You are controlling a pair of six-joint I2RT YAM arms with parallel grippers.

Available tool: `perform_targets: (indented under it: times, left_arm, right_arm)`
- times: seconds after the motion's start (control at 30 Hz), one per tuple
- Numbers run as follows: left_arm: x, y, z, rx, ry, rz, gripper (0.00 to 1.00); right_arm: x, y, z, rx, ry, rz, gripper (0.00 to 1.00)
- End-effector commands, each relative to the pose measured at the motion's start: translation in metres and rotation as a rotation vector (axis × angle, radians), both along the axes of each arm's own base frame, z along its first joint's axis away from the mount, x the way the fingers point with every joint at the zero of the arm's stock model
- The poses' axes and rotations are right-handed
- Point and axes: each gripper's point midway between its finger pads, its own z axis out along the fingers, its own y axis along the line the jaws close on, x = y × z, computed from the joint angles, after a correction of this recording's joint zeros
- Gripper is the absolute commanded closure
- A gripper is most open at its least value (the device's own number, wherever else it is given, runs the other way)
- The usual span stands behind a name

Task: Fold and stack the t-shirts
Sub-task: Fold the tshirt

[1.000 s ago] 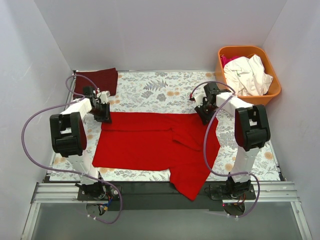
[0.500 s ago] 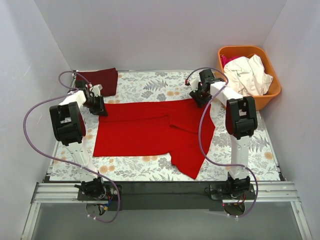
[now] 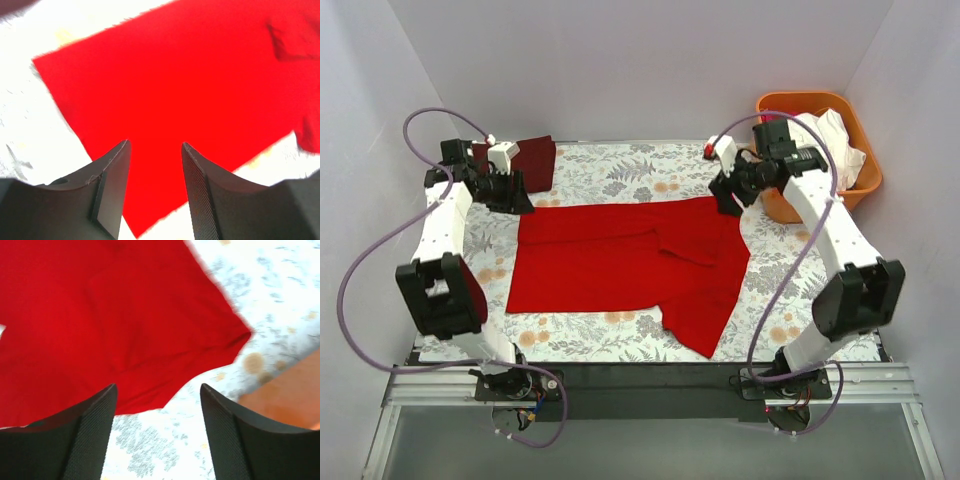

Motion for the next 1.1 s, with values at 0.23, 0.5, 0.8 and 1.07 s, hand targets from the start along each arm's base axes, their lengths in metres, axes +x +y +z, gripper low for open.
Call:
perform_targets:
  times: [0.23, 0.5, 0.8, 1.07]
  left_arm:
    - [-0.114, -0.023, -0.015, -0.002, 0.092, -0.105, 0.55]
    - [-0.140, -0.021, -0.028, 0.034, 0.140, -0.080, 0.55]
    - [-0.137, -0.013, -0.033, 0.077, 0.141, -0.051, 0.55]
    - [-0.132, -0.010, -0.036, 0.083, 0.150, -0.043, 0.54]
  right_arm:
    - [-0.206, -0.003, -0.117, -0.208, 0.358, 0.328, 0.39]
    - [-0.210, -0.005, -0.164, -0.330, 0.263, 0.324, 0.43]
    - [-0.207, 0.001, -0.188, -0.371, 0.212, 0.289, 0.45]
    - [-0.215, -0.009, -0.218, -0.491, 0.185, 0.299, 0.52]
